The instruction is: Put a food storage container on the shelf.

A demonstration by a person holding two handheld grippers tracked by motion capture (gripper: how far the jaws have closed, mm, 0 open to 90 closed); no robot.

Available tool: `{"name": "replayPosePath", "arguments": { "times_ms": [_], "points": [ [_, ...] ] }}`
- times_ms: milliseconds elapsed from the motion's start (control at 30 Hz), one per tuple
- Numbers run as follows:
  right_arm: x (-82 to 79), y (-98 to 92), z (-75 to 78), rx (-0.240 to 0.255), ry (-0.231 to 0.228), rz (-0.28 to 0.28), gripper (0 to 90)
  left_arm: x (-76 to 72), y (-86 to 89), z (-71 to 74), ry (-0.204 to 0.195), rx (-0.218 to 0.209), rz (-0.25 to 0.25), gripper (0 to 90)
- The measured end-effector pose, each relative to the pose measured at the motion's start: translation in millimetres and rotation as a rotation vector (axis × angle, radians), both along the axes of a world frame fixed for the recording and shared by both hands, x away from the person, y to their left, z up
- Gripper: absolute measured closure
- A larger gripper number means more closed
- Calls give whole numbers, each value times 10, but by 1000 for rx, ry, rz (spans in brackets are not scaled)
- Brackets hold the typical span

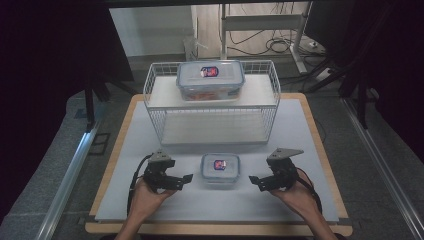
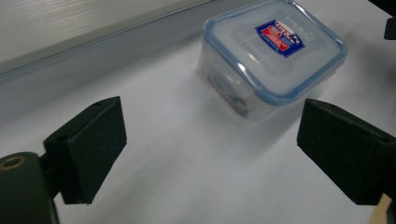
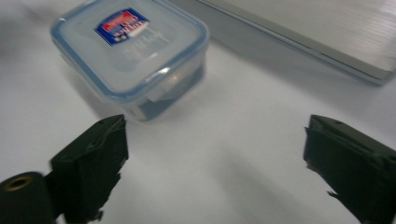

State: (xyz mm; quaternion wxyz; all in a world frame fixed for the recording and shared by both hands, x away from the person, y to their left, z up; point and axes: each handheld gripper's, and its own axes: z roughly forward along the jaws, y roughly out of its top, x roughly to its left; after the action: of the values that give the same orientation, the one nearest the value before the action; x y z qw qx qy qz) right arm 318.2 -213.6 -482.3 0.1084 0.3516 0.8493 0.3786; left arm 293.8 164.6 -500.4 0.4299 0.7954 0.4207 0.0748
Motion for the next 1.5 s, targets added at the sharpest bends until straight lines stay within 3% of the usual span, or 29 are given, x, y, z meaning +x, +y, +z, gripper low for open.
{"name": "replayPosePath", "arguments": {
  "times_ms": [167, 400, 533, 833, 900, 1033, 1133, 1333, 1500],
  "points": [
    [74, 132, 40, 47, 45, 33, 188, 191, -163, -32, 36, -48, -62, 118],
    [249, 343, -34, 70, 122, 67, 172, 408, -379, -123, 88, -81, -112, 121],
    [336, 424, -128, 83, 188, 84, 153, 458, -445, -205, 123, -79, -127, 120],
    [452, 518, -251, 159, 341, 126, 165, 522, -440, -305, 204, -190, -169, 135],
    [451, 527, -263, 153, 350, 129, 176, 513, -460, -300, 213, -191, -169, 127],
    [436, 486, -239, 170, 352, 123, 247, 473, -457, -242, 181, -141, -167, 187],
    [425, 446, -210, 167, 324, 118, 332, 439, -434, -221, 169, -133, -162, 236],
    [349, 394, -183, 180, 301, 112, 418, 355, -364, -237, 171, -172, -173, 340],
    [313, 303, -181, 238, 307, 108, 524, 332, -285, -234, 168, -214, -180, 439]
  ]
}}
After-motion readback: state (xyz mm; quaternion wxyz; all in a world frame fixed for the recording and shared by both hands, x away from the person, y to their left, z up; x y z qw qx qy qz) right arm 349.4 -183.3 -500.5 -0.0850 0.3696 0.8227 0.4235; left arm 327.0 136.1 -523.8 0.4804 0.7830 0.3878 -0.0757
